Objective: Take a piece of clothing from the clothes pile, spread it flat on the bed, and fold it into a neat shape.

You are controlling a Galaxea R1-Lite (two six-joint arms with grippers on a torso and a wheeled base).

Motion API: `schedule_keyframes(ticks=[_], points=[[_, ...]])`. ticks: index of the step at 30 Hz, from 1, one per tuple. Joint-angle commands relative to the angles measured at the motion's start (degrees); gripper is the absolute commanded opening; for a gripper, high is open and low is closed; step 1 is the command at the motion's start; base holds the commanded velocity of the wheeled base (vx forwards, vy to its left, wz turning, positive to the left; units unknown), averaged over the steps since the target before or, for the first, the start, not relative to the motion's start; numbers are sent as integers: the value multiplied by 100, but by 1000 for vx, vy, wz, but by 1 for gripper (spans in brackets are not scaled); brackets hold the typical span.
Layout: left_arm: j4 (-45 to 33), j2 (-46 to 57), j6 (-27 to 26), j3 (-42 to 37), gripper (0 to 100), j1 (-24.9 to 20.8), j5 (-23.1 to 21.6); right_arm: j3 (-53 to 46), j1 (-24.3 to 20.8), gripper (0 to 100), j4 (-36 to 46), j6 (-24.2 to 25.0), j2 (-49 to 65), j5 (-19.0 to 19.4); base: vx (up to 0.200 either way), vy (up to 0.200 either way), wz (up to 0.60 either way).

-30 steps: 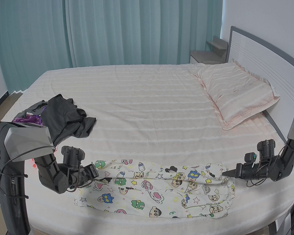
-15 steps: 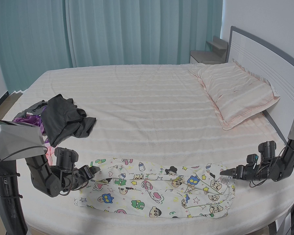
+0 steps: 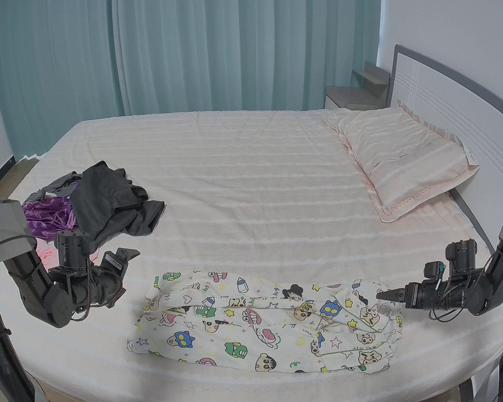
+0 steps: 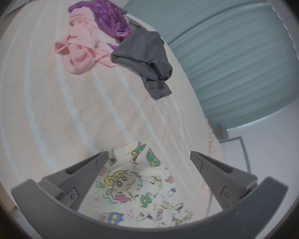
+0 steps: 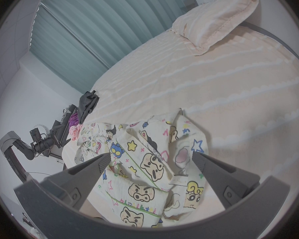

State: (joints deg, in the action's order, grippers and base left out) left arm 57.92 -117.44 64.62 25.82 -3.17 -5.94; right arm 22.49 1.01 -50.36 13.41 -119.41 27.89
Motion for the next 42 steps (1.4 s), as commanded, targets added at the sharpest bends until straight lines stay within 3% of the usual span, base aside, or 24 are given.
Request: schedule_keyframes(ticks=[1,4,6,10,24,34,42], points=[[35,213,481,-174,100,387,-962,-263,-66,100,-88,13,-135,-65,0,0,0],[361,266,516,-455,100,475,-1788,-483,-198,100,-238,30,-162,-65,0,0,0],[739,257,525,-657,100,502,-1982,-553,-286,100,-317,48,-276,-73,0,0,0],[1178,178,551,-842,100,502,-1982,-658,-435,100,-615,56,-540,-135,0,0,0],[1187,116,551,-930,100,493,-1990,-1071,-725,100,-1943,382,-1111,-566,0,0,0],[1187,116,543,-938,100,484,-1990,-1274,-672,100,-2066,373,-1085,-653,0,0,0],[1187,108,543,-930,100,484,-1990,-904,-716,100,-2066,390,-1278,-706,0,0,0]])
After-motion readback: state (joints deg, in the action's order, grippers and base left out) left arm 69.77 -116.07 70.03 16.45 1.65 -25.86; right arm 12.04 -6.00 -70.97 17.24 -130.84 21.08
